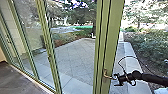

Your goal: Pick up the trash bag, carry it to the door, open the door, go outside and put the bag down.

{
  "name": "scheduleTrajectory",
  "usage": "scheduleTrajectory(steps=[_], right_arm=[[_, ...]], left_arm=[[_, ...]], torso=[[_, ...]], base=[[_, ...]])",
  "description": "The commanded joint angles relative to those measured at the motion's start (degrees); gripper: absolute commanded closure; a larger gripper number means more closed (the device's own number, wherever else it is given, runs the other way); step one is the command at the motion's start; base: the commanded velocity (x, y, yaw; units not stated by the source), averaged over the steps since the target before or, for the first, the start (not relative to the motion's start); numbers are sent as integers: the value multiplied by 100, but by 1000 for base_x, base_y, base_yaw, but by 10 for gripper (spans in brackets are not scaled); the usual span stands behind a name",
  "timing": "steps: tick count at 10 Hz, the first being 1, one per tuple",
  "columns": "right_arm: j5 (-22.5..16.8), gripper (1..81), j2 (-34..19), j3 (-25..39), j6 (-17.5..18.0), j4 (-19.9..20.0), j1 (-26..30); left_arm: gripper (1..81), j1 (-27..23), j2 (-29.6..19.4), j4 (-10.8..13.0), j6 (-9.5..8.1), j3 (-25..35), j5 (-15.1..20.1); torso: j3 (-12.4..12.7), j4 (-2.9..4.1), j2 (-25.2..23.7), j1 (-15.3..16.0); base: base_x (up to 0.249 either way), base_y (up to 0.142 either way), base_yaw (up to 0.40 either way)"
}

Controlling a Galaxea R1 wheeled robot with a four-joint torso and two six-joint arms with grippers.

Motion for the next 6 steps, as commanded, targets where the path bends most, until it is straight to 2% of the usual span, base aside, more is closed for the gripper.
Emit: scheduleTrajectory(steps=[1, 4, 6], right_arm=[[-239, 10, 151, -49, 48, 89, 643], [-134, 10, 371, -330, 118, 97, 142], [120, 10, 389, -278, 154, 80, -200]], left_arm=[[811, -211, -98, -46, 4, 27, 341], [811, -211, -71, -37, 4, 27, 341], [811, -211, -71, -28, 4, 27, 341]], torso=[[0, 0, 0, 0], [0, 0, 0, 0], [0, 0, 0, 0]], base=[[0, 0, 0], [0, 0, 0], [0, 0, 0]])
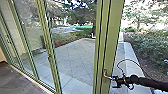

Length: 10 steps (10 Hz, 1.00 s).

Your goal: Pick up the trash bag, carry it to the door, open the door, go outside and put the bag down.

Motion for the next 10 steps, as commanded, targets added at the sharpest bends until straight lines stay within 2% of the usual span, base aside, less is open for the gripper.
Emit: scheduleTrajectory(steps=[1, 7, 9, 10], right_arm=[[-428, 10, 83, 119, 96, -13, 97], [452, 10, 373, 58, 87, -735, -790], [531, 10, 662, -196, 87, -1172, -1002], [531, 10, 698, -249, 87, -1270, -1115]], left_arm=[[811, -242, -63, -4, 13, 27, 346], [811, -242, -54, 5, 13, 27, 354], [811, -242, -62, 5, 13, 27, 363], [811, -233, -54, 5, 13, 10, 363]], torso=[[0, 0, 0, 0], [6, 0, -2, -6], [9, 0, -2, -6], [9, 0, -2, -6]], base=[[0, 0, 0], [0, 0, 0], [0, 0, 0], [0, 0, 0]])
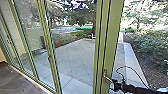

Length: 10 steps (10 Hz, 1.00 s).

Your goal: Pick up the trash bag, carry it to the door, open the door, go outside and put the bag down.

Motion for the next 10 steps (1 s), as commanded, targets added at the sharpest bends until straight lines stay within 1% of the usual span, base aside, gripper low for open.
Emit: scheduleTrajectory(steps=[1, 4, 7, 8, 9, 10], right_arm=[[-1663, 10, 282, 65, -66, -637, -249], [-1655, 10, 379, 21, -66, -875, -389], [-1628, 10, 423, -58, -66, -990, -381], [-1637, 10, 414, -67, -66, -990, -363], [-1637, 10, 406, -67, -66, -999, -355], [-1637, 10, 388, -67, -66, -990, -346]], left_arm=[[811, -236, -48, 3, 10, -4, 348], [811, -236, -39, 3, 10, -4, 347], [811, -236, -56, -6, 10, -4, 347], [811, -236, -56, -14, 10, -4, 347], [811, -236, -56, -15, 10, -4, 356], [811, -236, -47, -15, 10, -4, 382]], torso=[[0, 0, 0, 0], [2, 0, 0, 0], [5, 0, 0, 0], [-192, 0, 0, 0], [-312, 0, -2, 0], [-511, 0, -2, -2]], base=[[0, 0, 0], [0, 0, 0], [0, 0, 0], [0, 0, 0], [0, 0, 0], [0, 0, 0]])
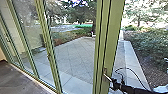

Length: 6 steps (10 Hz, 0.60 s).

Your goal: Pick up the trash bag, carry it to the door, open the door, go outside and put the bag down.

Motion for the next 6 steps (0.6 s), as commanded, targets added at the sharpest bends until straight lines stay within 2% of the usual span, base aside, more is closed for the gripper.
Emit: scheduleTrajectory(steps=[1, 3, 4, 5, 6], right_arm=[[-2195, 10, 172, 181, -160, -301, -207], [-2195, 10, 111, 181, -160, -293, -164], [-2195, 10, 76, 172, -160, -292, -111], [-2195, 10, 6, 163, -160, -284, -41], [-2195, 10, -47, 120, -151, -266, 56]], left_arm=[[811, -230, -70, -15, 10, 26, 390], [811, -231, -78, -6, 10, 26, 398], [811, -231, -78, -6, 10, 26, 398], [811, -231, -78, -15, 10, 26, 398], [811, -214, -87, -15, 10, 26, 398]], torso=[[-495, 0, 2, 0], [-867, 0, 0, 2], [-520, 0, 0, 2], [-673, 0, -2, -4], [-710, 0, -2, -4]], base=[[0, 0, 0], [0, 0, 0], [0, 0, 0], [0, 0, 0], [0, 0, 0]])
